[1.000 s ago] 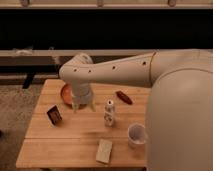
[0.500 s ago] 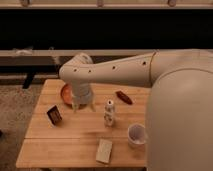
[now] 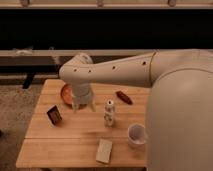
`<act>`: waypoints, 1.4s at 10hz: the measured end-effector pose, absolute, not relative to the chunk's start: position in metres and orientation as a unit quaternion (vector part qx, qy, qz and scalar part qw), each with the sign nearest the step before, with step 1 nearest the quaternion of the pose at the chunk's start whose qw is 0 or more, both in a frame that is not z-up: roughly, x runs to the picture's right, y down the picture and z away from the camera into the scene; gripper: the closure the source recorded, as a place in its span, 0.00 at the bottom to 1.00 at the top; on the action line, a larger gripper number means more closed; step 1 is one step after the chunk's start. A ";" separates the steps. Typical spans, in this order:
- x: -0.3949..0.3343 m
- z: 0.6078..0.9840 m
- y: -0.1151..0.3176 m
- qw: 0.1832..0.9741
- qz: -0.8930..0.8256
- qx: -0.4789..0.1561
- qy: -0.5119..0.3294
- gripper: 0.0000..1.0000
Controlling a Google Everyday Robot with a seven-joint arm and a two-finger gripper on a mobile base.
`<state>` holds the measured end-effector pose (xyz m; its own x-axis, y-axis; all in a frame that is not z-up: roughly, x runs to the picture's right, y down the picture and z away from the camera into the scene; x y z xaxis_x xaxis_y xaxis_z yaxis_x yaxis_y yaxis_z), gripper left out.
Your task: Knock the eraser over
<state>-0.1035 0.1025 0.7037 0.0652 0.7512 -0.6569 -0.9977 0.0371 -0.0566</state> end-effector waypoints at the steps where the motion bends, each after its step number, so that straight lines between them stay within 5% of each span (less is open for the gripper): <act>1: -0.103 0.704 0.103 0.681 0.642 -0.263 0.235 0.35; 10: -0.109 0.703 0.101 0.689 0.637 -0.258 0.230 0.35; 14: -0.184 0.716 0.082 0.724 0.610 -0.252 0.202 0.35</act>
